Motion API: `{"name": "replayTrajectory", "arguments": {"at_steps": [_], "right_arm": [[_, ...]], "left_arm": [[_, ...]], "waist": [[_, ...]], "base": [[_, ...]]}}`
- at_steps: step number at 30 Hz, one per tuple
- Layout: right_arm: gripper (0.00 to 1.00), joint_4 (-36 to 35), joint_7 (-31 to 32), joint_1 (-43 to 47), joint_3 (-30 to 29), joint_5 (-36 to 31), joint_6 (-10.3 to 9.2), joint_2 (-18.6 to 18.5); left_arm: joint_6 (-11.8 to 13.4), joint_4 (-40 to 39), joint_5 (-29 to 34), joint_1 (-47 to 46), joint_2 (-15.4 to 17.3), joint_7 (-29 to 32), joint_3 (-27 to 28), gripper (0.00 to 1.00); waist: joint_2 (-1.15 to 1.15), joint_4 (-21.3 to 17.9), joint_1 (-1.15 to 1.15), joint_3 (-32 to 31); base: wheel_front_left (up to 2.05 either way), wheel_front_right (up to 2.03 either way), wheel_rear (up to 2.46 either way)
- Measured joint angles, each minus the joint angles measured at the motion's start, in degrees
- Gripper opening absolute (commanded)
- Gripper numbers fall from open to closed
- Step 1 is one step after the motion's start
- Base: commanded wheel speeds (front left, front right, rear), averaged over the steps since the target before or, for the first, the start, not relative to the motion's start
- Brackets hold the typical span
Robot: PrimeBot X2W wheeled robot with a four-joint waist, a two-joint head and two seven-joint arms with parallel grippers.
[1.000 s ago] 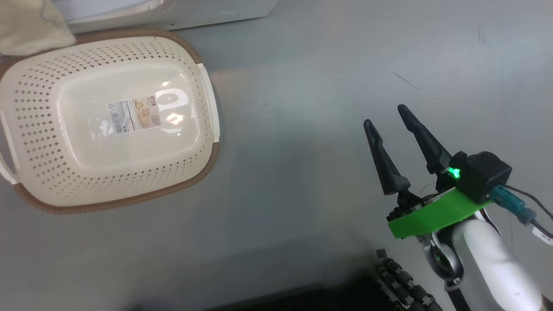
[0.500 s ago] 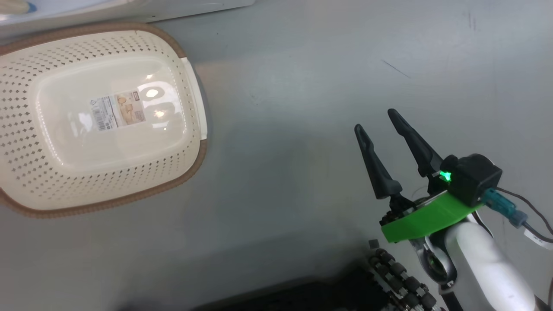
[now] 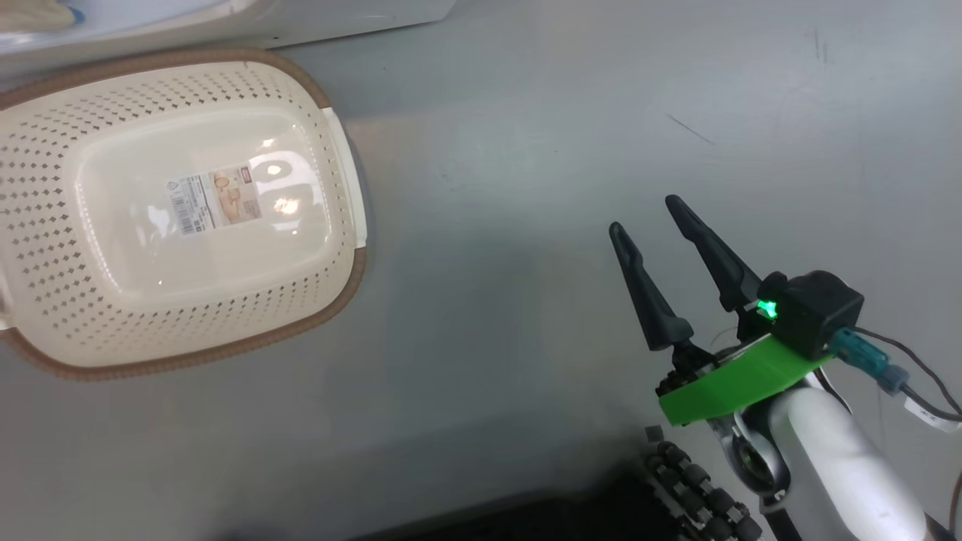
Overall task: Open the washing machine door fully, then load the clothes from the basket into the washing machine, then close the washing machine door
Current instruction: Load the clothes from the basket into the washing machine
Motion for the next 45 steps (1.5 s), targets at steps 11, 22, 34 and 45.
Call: {"name": "replayTrajectory", "arguments": {"at_steps": [11, 22, 34, 45], "right_arm": [[1.00, 0.6, 0.0, -0.9, -0.9, 0.2, 0.00, -0.1], [1.00, 0.6, 0.0, -1.4, -3.1, 0.3, 0.00, -0.5], [1.00, 0.6, 0.0, -0.7, -5.1, 0.3, 0.00, -1.7], [1.00, 0.6, 0.0, 1.7, -5.3, 0.3, 0.00, -1.8]], "left_arm": [[0.1, 1.1, 0.0, 3.3, -2.0, 0.0, 0.5, 1.00], [0.6, -4.2, -0.5, 12.2, -4.2, 0.0, 2.5, 1.00], [0.0, -11.4, -0.9, 25.7, -6.8, 0.0, 4.3, 1.00], [0.0, -23.6, -0.9, 43.1, -7.3, 0.0, 7.2, 1.00]], "waist": [[0.00, 1.6, 0.00, -3.5], [0.00, 3.9, -0.01, -7.3], [0.00, 7.2, -0.01, -13.2], [0.00, 8.7, -0.01, -18.4]], "base": [[0.00, 0.00, 0.00], [0.00, 0.00, 0.00], [0.00, 0.00, 0.00], [0.00, 0.00, 0.00]]}}
